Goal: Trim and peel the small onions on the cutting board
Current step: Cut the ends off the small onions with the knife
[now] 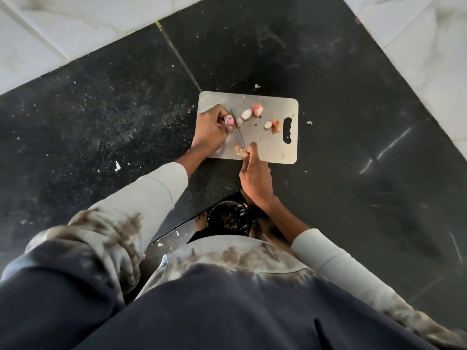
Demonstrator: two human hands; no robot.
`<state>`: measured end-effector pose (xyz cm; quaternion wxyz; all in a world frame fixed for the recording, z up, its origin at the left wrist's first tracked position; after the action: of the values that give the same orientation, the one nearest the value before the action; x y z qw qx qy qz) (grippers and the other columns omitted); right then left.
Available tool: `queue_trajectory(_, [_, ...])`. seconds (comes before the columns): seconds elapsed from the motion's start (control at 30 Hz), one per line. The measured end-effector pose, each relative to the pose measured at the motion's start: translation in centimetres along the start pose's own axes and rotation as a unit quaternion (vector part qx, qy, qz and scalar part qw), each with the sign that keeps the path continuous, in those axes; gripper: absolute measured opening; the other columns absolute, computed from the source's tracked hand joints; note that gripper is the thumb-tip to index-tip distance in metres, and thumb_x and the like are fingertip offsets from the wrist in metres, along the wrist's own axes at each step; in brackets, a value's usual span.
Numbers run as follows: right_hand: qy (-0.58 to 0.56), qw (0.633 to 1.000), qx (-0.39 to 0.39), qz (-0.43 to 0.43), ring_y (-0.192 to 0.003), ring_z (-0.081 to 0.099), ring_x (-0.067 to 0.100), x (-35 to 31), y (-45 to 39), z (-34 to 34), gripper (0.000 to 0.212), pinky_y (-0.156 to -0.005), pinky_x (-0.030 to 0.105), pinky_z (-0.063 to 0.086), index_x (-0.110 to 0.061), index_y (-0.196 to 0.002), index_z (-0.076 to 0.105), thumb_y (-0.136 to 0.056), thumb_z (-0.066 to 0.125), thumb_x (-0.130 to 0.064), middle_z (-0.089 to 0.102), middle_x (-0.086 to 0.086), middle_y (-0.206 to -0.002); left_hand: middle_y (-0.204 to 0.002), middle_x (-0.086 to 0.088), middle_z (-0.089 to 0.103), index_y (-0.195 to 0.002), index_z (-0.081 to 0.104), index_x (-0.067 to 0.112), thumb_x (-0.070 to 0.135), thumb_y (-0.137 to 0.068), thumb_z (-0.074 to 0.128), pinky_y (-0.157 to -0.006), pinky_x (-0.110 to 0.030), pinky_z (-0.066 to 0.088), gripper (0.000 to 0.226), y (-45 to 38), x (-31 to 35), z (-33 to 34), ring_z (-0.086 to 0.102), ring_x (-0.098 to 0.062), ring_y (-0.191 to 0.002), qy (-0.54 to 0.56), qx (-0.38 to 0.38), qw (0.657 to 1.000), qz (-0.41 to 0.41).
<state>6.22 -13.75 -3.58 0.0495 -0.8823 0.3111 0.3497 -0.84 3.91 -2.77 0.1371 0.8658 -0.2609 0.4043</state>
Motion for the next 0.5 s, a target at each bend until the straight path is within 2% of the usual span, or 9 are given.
queue_trajectory(0.13, [0.001,1.0,-0.009,0.013,-0.049,0.051,0.01,0.2,0.7,-0.1,0.013,-0.044,0.029,0.039,-0.011,-0.124,0.043,-0.111,0.045,-0.011,0.06,0.002,-0.072,-0.1,0.005,0.073,-0.097,0.063,0.027,0.007,-0.085,0.081,-0.075,-0.015,0.054,0.03,0.0,-0.2,0.3,0.068,-0.011,-0.092,-0.009,0.004,1.0,-0.008])
queue_trajectory(0.23, [-0.032,0.999,0.006,0.013,-0.051,0.06,0.025,-1.0,-0.6,0.4,0.013,-0.044,0.042,0.049,-0.015,-0.122,0.039,-0.111,0.044,-0.011,0.067,0.01,-0.074,-0.097,0.006,0.074,-0.097,0.066,0.025,0.009,-0.084,0.082,-0.079,-0.026,0.061,0.026,0.0,-0.4,0.4,0.07,-0.01,-0.09,-0.01,0.015,1.0,-0.006])
queue_trajectory(0.3, [-0.037,0.999,0.012,0.022,-0.055,0.063,0.029,-1.3,-0.6,0.7,0.012,-0.046,0.044,0.052,-0.017,-0.12,0.038,-0.111,0.043,-0.012,0.069,0.012,-0.077,-0.097,0.005,0.074,-0.098,0.068,0.022,0.009,-0.083,0.082,-0.081,-0.031,0.062,0.024,-0.2,-0.7,0.4,0.071,-0.011,-0.09,-0.007,0.004,1.0,-0.011])
queue_trajectory(0.5, [0.019,1.0,-0.004,0.01,-0.053,0.057,0.02,0.2,1.4,-0.2,0.01,-0.046,0.032,0.038,-0.015,-0.122,0.042,-0.112,0.043,-0.013,0.062,0.003,-0.071,-0.098,0.009,0.071,-0.098,0.065,0.027,0.011,-0.082,0.084,-0.078,-0.03,0.063,0.029,-0.4,-0.9,0.7,0.068,-0.01,-0.089,-0.024,0.01,1.0,-0.014])
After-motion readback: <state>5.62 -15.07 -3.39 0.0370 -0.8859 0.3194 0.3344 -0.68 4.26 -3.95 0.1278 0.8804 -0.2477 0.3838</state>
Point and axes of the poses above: each hand's wrist, its own y-axis away from the middle knuckle, its own z-axis out of the palm, x = y × z, the point moved 1 cm from there along -y, towards the middle knuckle
